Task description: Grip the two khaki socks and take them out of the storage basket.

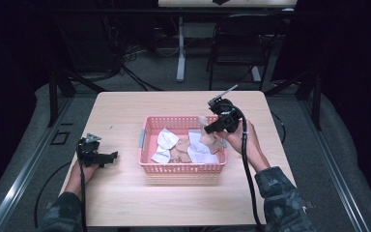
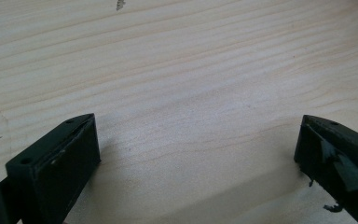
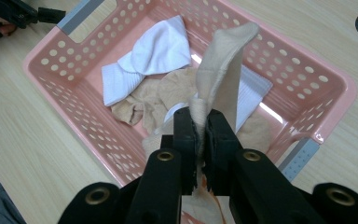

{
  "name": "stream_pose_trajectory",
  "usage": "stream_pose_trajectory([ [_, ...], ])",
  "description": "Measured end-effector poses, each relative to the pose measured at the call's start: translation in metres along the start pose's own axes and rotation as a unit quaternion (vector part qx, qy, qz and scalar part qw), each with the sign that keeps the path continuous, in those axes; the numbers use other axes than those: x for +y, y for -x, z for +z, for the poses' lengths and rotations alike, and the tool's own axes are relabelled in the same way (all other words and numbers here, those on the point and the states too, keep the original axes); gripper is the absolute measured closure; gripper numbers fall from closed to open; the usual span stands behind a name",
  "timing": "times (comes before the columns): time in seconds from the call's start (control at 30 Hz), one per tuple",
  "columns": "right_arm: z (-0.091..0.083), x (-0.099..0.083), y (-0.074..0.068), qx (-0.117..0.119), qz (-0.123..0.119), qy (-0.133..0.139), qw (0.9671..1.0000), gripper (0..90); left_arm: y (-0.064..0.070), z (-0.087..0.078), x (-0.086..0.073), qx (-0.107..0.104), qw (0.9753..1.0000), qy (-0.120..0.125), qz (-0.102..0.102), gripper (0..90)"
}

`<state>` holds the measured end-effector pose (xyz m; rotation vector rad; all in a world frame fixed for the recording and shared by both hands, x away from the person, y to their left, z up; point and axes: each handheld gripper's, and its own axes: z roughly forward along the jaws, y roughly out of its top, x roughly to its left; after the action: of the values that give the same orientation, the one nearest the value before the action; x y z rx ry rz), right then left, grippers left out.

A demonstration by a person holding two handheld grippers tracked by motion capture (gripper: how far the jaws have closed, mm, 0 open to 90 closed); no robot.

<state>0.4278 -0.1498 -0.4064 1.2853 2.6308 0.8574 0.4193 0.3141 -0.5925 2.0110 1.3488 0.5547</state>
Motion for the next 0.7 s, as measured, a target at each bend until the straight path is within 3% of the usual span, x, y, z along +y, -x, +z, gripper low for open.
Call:
stream_pose_trajectory([
  [0.7, -0.028, -0.002, 0.011, -0.007, 0.008, 0.011, 0.9999, 84.6, 0.000, 0.000, 0.000, 0.000, 1.0000, 0.000, 0.000, 0.0],
])
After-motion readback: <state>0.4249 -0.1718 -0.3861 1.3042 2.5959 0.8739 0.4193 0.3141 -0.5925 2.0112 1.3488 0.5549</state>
